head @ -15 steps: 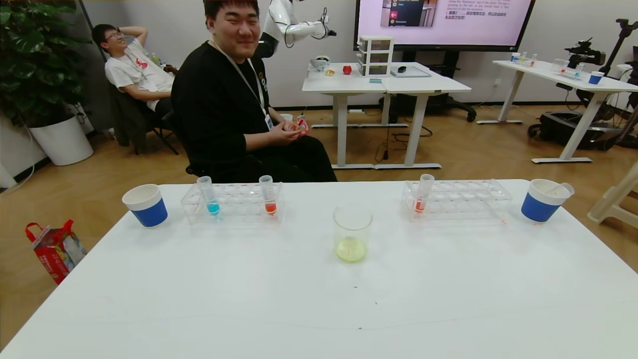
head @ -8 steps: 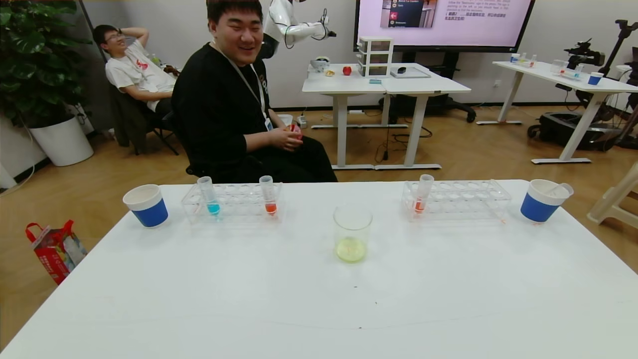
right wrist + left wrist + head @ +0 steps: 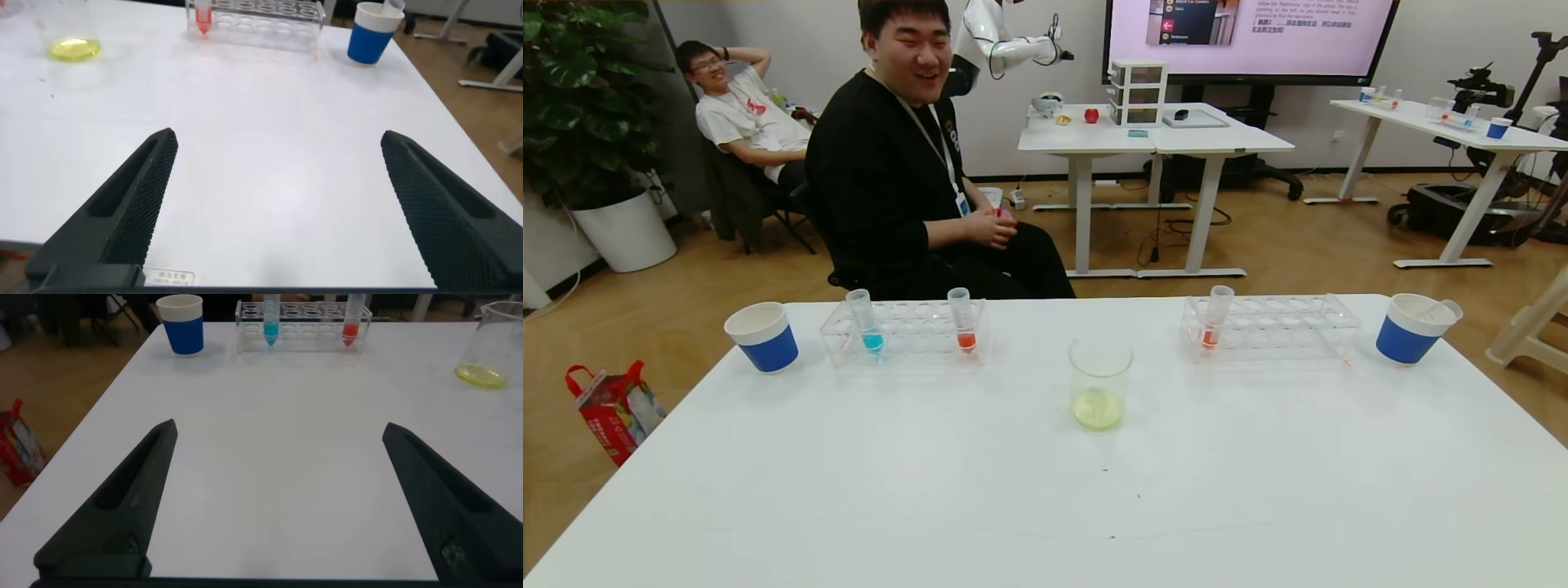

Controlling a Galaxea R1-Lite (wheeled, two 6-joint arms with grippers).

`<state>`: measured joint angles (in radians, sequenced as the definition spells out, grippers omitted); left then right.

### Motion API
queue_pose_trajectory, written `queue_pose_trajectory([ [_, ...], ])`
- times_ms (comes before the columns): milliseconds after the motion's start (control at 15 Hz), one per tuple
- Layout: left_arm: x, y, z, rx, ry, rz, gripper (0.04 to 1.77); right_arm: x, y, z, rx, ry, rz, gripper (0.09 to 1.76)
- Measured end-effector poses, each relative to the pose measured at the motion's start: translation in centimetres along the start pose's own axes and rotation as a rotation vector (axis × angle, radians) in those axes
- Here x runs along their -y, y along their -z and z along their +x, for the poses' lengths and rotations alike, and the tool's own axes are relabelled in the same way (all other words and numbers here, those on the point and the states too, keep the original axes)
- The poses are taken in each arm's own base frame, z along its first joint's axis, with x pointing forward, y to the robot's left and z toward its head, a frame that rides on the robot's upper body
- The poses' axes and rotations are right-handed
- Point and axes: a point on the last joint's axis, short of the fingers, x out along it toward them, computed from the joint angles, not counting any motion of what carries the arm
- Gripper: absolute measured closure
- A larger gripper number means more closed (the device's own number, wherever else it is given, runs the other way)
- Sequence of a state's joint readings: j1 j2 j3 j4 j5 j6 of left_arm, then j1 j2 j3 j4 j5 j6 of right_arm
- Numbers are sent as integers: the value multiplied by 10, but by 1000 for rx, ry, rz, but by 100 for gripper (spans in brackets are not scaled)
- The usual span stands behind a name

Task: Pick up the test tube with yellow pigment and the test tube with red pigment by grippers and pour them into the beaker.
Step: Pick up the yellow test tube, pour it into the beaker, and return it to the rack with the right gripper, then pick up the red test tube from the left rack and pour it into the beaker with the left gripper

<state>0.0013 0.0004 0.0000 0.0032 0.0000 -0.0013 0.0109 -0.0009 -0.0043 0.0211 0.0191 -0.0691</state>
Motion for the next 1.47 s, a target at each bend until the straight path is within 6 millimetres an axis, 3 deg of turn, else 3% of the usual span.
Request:
queue_pose_trajectory([
  [733,0,0,0,0,1,1,6,0,0,0,10,16,50,11],
  [867,0,-7,-2,15,6,-3,6,0,0,0,11,16,49,11],
  [1000,0,-28,-5,49,11,-2,6,0,0,0,11,16,50,11],
  [1200,0,-80,-1,73,16,-1,6,0,0,0,10,16,49,11],
  [1467,2,-141,39,85,62,1,6,0,0,0,10,16,49,11],
])
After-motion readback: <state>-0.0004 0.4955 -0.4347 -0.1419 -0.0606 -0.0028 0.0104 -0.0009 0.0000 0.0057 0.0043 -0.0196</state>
